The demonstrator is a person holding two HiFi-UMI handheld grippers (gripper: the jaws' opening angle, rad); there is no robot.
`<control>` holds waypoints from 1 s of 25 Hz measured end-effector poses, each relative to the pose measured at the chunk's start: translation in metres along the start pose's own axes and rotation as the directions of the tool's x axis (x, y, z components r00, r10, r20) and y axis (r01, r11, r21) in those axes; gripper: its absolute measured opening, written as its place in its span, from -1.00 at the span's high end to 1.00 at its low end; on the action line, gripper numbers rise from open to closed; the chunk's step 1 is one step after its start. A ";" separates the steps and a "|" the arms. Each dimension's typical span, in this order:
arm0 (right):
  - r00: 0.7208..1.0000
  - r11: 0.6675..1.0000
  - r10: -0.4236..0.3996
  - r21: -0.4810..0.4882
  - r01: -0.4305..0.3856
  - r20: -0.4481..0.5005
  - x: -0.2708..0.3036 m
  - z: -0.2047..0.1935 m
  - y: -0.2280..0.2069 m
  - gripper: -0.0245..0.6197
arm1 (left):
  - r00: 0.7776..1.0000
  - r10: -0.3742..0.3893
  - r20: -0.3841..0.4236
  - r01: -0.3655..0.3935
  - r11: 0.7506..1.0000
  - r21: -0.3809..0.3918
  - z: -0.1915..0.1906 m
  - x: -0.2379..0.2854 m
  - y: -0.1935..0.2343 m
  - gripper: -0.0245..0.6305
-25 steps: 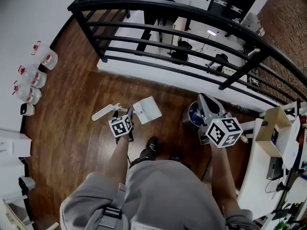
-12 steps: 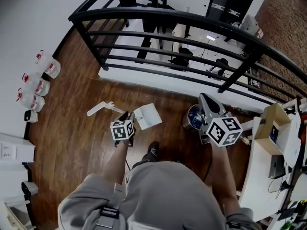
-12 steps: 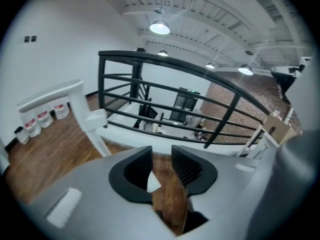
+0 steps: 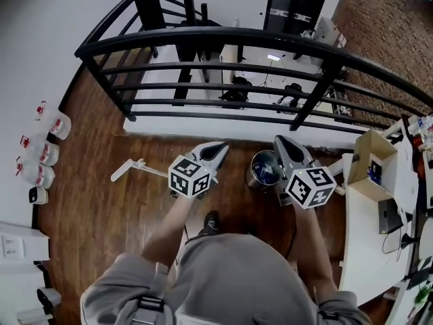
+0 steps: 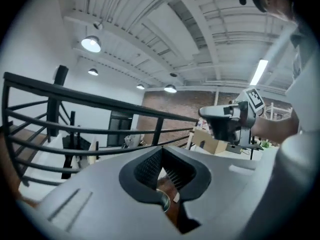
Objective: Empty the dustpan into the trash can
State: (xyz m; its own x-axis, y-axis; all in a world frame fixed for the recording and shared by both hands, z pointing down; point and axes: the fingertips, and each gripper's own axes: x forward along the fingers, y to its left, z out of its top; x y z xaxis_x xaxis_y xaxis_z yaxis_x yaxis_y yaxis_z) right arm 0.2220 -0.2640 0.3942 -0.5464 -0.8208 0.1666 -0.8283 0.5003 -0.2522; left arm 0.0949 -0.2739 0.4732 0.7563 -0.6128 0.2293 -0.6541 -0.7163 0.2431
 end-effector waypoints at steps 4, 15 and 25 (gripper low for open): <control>1.000 0.999 -0.019 -0.031 0.019 0.012 -0.012 0.005 -0.007 0.92 | 0.991 -0.119 0.060 0.111 0.986 0.121 0.054 0.022 -0.047 0.91; 0.999 0.994 -0.025 -0.104 0.027 0.023 -0.022 0.023 -0.012 0.92 | 0.976 -0.200 0.082 0.187 0.972 0.144 0.096 0.050 -0.094 0.91; 1.000 0.992 -0.008 -0.122 0.011 0.026 -0.022 0.030 -0.016 0.92 | 0.977 -0.199 0.075 0.189 0.974 0.122 0.098 0.062 -0.096 0.91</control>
State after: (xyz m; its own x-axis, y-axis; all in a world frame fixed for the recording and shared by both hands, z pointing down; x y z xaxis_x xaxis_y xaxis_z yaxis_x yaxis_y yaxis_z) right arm 0.2510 -0.2622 0.3664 -0.5362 -0.8318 0.1439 -0.8434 0.5208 -0.1321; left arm 0.2062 -0.2764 0.3717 0.8704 -0.4810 0.1052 -0.4923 -0.8545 0.1656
